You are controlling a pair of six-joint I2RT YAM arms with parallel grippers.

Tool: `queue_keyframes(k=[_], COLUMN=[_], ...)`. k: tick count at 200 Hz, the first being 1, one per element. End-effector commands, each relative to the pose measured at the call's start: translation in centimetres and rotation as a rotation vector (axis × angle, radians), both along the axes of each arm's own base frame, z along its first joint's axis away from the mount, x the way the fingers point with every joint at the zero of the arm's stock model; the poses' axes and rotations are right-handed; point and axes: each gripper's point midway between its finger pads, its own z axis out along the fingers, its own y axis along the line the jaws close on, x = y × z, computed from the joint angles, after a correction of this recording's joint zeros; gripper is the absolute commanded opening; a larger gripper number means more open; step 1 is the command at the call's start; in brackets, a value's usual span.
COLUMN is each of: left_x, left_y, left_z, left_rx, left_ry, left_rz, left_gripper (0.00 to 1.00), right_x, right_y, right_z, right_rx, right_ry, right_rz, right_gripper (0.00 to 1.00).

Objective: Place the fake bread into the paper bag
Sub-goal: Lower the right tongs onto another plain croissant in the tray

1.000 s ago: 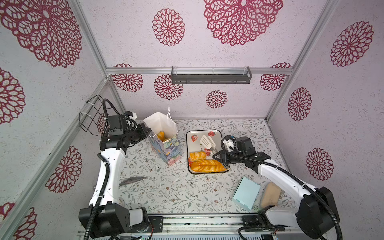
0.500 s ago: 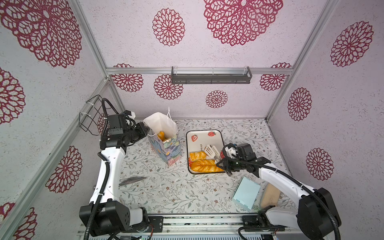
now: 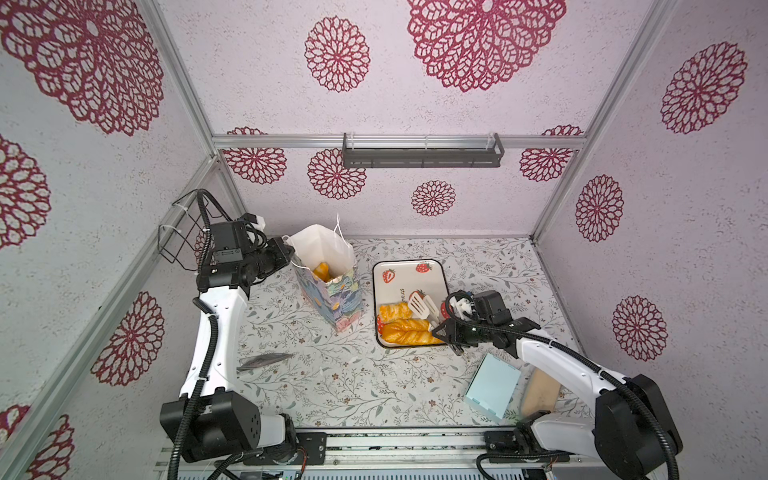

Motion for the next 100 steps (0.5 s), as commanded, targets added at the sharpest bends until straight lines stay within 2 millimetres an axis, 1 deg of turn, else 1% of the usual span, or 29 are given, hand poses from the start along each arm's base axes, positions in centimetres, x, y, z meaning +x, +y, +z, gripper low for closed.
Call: queue_keyframes(k=[1, 29, 69, 100], left_x=[0.7, 1.0, 1.2, 0.9], left_y=[0.4, 0.7, 0.9, 0.7], left_z=[1.2, 1.2, 1.6, 1.7], left_rx=[0.005, 0.006, 0.005, -0.007], left_ry=[-0.034, -0.033, -0.042, -0.044], left_rz=[0.009, 0.016, 0.027, 0.02], left_gripper=[0.0, 0.0, 0.0, 0.0], right_x=[0.8, 0.6, 0.8, 0.8], right_y=[0.8, 0.9, 1.1, 1.4], right_z=[1.6, 0.7, 0.4, -0.1], right_rx=[0.056, 0.051, 0.051, 0.055], right_ry=[-0.043, -0.019, -0.018, -0.008], right_rz=[0.012, 0.016, 0.017, 0.022], right_gripper=[0.43, 0.43, 0.43, 0.43])
